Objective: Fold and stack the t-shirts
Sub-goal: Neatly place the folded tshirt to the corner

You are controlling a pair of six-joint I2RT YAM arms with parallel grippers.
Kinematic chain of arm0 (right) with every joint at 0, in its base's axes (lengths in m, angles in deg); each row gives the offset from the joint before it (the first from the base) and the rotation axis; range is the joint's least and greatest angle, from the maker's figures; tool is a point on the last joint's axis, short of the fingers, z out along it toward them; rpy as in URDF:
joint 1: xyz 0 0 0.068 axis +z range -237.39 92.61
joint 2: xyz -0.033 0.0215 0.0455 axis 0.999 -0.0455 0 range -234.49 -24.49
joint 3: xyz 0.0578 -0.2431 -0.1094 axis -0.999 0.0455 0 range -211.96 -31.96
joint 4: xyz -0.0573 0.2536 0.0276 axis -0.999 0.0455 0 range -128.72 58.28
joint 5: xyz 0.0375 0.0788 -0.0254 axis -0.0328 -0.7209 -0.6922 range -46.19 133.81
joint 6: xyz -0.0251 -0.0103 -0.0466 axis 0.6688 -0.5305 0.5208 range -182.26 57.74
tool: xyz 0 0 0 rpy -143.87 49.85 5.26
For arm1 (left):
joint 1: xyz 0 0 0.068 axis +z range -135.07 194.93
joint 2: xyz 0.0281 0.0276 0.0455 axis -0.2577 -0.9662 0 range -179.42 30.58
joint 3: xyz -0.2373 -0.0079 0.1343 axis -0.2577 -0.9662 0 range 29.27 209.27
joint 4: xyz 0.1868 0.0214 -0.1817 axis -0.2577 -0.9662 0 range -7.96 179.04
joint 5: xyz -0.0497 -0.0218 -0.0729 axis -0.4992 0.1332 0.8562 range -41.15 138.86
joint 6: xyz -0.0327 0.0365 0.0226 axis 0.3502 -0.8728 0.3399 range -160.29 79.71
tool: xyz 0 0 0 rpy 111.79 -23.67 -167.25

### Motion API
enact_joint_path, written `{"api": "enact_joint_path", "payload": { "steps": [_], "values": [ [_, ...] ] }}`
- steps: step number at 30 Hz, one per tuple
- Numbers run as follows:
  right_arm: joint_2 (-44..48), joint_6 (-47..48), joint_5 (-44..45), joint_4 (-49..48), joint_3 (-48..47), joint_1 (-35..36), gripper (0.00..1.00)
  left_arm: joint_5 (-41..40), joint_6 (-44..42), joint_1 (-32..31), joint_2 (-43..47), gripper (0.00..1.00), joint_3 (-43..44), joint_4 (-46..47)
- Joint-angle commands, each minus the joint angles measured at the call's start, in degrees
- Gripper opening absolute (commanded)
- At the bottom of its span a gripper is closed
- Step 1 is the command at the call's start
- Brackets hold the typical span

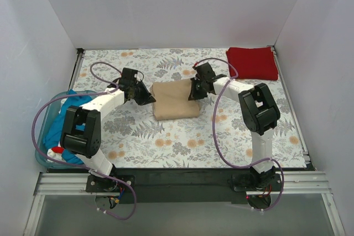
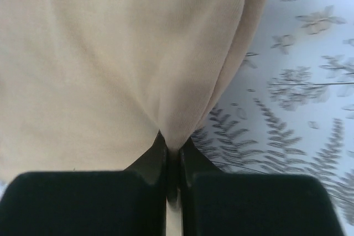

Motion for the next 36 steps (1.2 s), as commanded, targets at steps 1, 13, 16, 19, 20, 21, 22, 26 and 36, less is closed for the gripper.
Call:
{"api": "enact_joint_path", "payload": {
  "steps": [1,13,16,19,20,21,22,26,36],
  "values": [
    [-0.5,7.2,14.1,7.8,-4.1,-1.2,0.01,1.4,-2.8,-0.2,2.5,0.0,5.3,-4.4],
    [-7.3,23.0,29.1,15.2,-23.2,-7.0,0.01,1.9,-6.8,0.4,1.9,0.0,11.2,-9.4],
    [-10.6,29.7,34.0,15.2,-30.0,-8.4,0.01,2.2,-7.7,0.5,0.7,0.0,13.8,-10.8],
    [-14.3,35.7,38.5,15.5,-37.6,-9.5,0.01,2.5,-8.2,0.8,-0.4,0.0,15.8,-12.0],
    [-15.8,37.1,39.0,15.5,-39.3,-9.8,0.01,2.7,-8.7,1.0,-1.3,0.0,16.3,-12.2],
    [-16.4,39.6,39.2,15.5,-40.7,-10.3,0.01,2.9,-8.7,1.1,-1.8,0.0,17.5,-12.6],
    [-16.9,40.5,39.5,15.3,-43.6,-10.6,0.01,3.0,-8.7,1.3,-2.4,0.0,17.9,-12.8],
    [-18.8,44.6,39.4,14.8,-48.2,-12.4,0.01,4.0,-9.1,1.5,-5.3,0.0,21.1,-13.8],
    [-19.0,50.7,38.7,10.2,-52.2,-16.3,0.01,6.1,-10.2,2.1,-10.6,0.0,25.4,-15.7]
  ]
}}
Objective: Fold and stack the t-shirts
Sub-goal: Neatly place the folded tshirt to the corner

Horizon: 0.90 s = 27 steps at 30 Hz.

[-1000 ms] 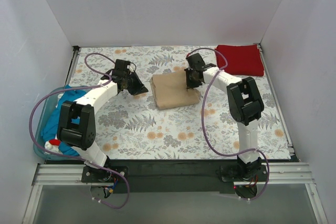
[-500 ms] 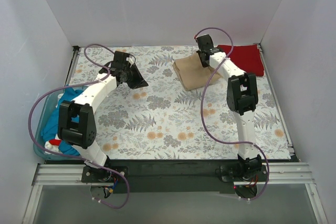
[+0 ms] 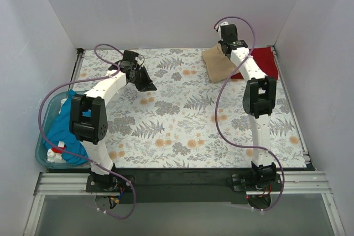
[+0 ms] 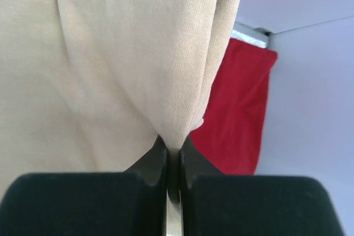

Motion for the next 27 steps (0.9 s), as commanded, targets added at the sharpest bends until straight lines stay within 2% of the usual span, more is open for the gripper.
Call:
{"api": "enact_joint_path", "payload": {
  "steps": [1,9,27],
  "values": [
    [0.5,3.3,0.0,-5.0,-4.0,-1.3,0.01,2.2,-1.5,0.3,-0.3,0.0,2.7,-1.5],
    [2.4,3.2,-1.7,-5.8,-5.6,-1.5,0.01,3.3,-2.0,1.0,-1.4,0.0,1.2,-1.2],
    [8.8,1.8,-1.7,-5.1,-1.7,-1.4,0.01,4.5,-1.5,1.1,-0.7,0.0,-0.8,-0.2]
  ]
}}
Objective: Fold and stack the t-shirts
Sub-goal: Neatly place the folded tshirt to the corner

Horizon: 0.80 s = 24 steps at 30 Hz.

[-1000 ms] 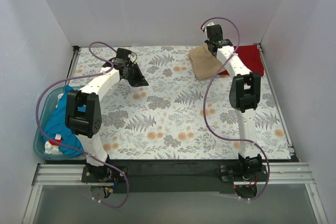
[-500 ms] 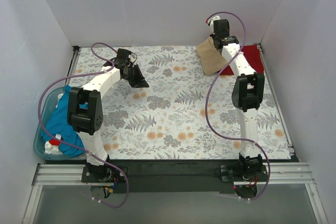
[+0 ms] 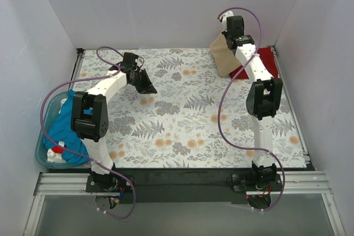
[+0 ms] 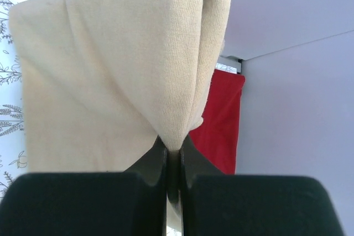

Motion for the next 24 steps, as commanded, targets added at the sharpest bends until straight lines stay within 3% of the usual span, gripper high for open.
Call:
{"api": "enact_joint_path", "payload": {
  "steps": [1,24],
  "values": [
    [5.3,-0.4,1.2,-2.9,0.5,0.1,0.01,1.2,-0.4,0.2,1.6,0.0,-1.0,0.5],
    [9.2,-1.9,2.9,-1.5,0.2,0.2,0.01,2.3,-0.1,0.2,1.7,0.0,-2.2,1.3]
  ]
}}
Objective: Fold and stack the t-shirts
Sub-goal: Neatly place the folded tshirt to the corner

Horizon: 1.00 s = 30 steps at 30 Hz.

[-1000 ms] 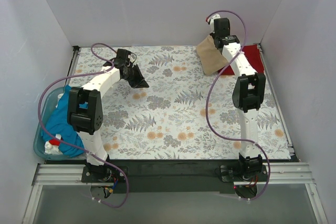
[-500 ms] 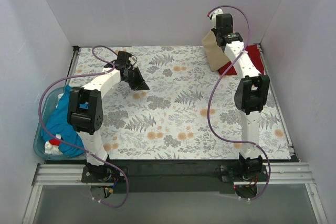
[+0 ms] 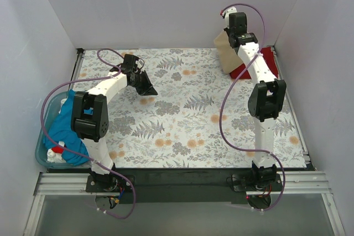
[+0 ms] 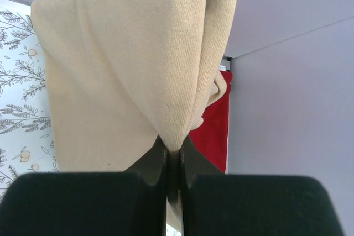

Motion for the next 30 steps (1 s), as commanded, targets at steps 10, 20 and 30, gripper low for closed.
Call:
{"api": "enact_joint_path", "payload": {
  "steps": [10,20,30],
  "values": [
    [3.9,-0.9,1.8,-2.7,0.0,-2.0,0.01,2.0,-0.2,0.2,0.5,0.0,-0.1,0.5],
    [-2.6,-3.7,-6.8,-3.2,0.0,-10.9,0.01,2.8,-0.3,0.2,-1.9,0.0,0.3,0.3],
    [-2.6,-10.4,-13.2,-3.6,0.7,-14.0,0.98,3.0,0.0,0.2,-1.8,0.02,0.4,0.9]
  ]
}}
